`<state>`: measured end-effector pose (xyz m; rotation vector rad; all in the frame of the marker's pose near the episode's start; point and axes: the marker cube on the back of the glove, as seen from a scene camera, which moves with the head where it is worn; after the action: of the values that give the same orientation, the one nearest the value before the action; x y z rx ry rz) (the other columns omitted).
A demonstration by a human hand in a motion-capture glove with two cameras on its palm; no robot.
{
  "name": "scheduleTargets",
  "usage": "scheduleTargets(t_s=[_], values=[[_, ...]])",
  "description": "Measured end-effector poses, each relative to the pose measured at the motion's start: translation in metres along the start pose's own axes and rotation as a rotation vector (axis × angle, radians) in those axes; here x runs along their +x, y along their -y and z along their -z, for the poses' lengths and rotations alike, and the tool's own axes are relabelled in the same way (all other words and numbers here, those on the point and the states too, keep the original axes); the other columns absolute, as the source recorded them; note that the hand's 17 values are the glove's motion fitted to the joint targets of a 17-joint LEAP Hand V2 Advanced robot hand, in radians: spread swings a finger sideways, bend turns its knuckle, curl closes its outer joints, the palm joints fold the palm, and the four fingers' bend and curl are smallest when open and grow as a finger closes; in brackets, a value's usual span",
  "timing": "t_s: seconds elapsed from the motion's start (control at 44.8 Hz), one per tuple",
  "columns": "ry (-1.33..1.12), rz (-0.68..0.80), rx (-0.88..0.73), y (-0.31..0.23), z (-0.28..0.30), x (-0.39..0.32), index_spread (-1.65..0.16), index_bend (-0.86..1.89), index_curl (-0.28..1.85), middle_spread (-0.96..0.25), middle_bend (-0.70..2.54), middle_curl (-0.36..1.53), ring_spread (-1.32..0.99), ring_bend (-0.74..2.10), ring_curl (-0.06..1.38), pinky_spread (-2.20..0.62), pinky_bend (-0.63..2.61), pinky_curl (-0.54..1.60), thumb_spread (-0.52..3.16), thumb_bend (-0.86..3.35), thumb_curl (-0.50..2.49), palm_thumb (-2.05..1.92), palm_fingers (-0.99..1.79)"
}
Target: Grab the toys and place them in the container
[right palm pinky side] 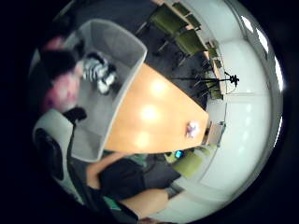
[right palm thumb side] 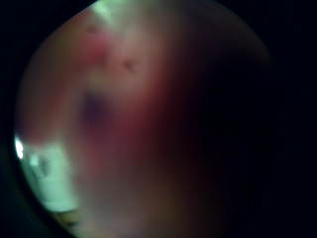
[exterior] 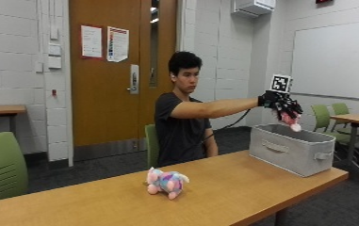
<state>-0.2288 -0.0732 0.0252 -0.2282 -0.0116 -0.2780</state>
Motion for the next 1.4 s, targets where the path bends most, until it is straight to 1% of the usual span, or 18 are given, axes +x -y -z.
scheduleTargets(t_s=[0.045,0.089,0.156,0.178,0.201,0.29,0.334,0.379,0.401,0.424,0.513,0.557,0.624,0.736,0.847,1.003,1.182,1.405], values=[[-0.010,0.008,-0.034,0.000,-0.007,0.004,-0.41,0.01,0.36,-0.29,0.26,0.41,-0.37,1.03,0.47,-0.45,1.34,0.50,1.01,-0.04,0.72,0.37,0.42],[-0.059,0.024,-0.041,0.000,-0.013,0.011,-0.39,0.00,0.35,-0.22,0.18,0.39,-0.31,0.98,0.47,-0.42,1.45,0.53,1.04,-0.10,0.66,0.23,0.21],[-0.087,0.085,-0.055,-0.012,-0.019,-0.013,-0.37,0.00,0.29,-0.16,0.16,0.37,-0.27,0.93,0.43,-0.39,1.52,0.51,1.07,-0.10,0.60,0.12,0.16],[-0.077,0.118,-0.064,-0.019,-0.021,-0.029,-0.36,0.01,0.28,-0.15,0.17,0.37,-0.24,0.85,0.39,-0.37,1.54,0.51,1.05,-0.12,0.58,0.05,0.07],[-0.063,0.158,-0.075,-0.025,-0.023,-0.042,-0.36,0.07,0.28,-0.14,0.22,0.38,-0.22,0.77,0.37,-0.33,1.46,0.49,1.03,-0.14,0.56,-0.02,-0.08],[-0.024,0.342,-0.110,-0.037,-0.028,-0.050,-0.33,0.15,0.29,-0.09,0.27,0.39,-0.16,0.58,0.30,-0.21,1.26,0.43,0.96,-0.13,0.49,-0.13,-0.27],[-0.037,0.374,-0.115,-0.039,-0.029,-0.047,-0.32,0.15,0.29,-0.07,0.27,0.39,-0.14,0.49,0.27,-0.17,1.16,0.40,0.94,-0.13,0.47,-0.14,-0.31],[-0.059,0.348,-0.114,-0.037,-0.030,-0.043,-0.31,0.16,0.29,-0.05,0.27,0.39,-0.12,0.40,0.25,-0.14,1.01,0.36,0.92,-0.12,0.45,-0.14,-0.41],[-0.072,0.318,-0.113,-0.036,-0.031,-0.041,-0.31,0.14,0.29,-0.04,0.26,0.39,-0.11,0.39,0.24,-0.13,1.00,0.36,0.92,-0.12,0.43,-0.14,-0.36],[-0.088,0.288,-0.112,-0.034,-0.031,-0.039,-0.30,0.13,0.29,-0.03,0.25,0.39,-0.10,0.34,0.23,-0.11,0.93,0.33,0.90,-0.12,0.42,-0.14,-0.42],[-0.142,0.222,-0.099,-0.029,-0.033,-0.031,-0.28,0.11,0.27,0.00,0.18,0.38,-0.08,0.24,0.22,-0.08,0.82,0.29,0.83,-0.12,0.39,-0.13,-0.40],[-0.093,0.234,-0.084,-0.029,-0.030,-0.033,-0.27,0.09,0.27,0.01,0.16,0.37,-0.07,0.20,0.21,-0.07,0.77,0.28,0.80,-0.13,0.38,-0.15,-0.38],[-0.063,0.326,-0.036,-0.031,-0.027,-0.030,-0.26,0.09,0.26,0.02,0.13,0.35,-0.06,0.16,0.20,-0.05,0.73,0.26,0.76,-0.12,0.36,-0.14,-0.37],[-0.152,0.273,0.052,-0.028,-0.023,-0.021,-0.24,0.09,0.25,0.03,0.12,0.33,-0.05,0.13,0.19,-0.04,0.70,0.26,0.72,-0.13,0.33,-0.15,-0.35],[-0.089,0.175,0.074,-0.030,-0.015,-0.021,-0.24,0.11,0.25,0.03,0.12,0.31,-0.05,0.12,0.18,-0.02,0.67,0.26,0.69,-0.14,0.31,-0.17,-0.34],[-0.094,0.252,0.109,-0.044,-0.008,0.008,-0.23,0.11,0.24,0.03,0.12,0.28,-0.05,0.12,0.17,-0.02,0.64,0.27,0.68,-0.15,0.27,-0.19,-0.33],[-0.081,0.027,0.195,-0.056,0.008,0.081,-0.26,0.10,0.23,0.01,0.16,0.29,-0.08,0.13,0.16,-0.02,0.59,0.27,0.77,-0.14,0.22,-0.19,-0.28],[-0.096,-0.204,0.236,-0.093,0.024,0.233,-0.28,0.12,0.22,-0.02,0.16,0.29,-0.10,0.13,0.15,-0.02,0.55,0.28,0.85,-0.13,0.18,-0.18,-0.24]])
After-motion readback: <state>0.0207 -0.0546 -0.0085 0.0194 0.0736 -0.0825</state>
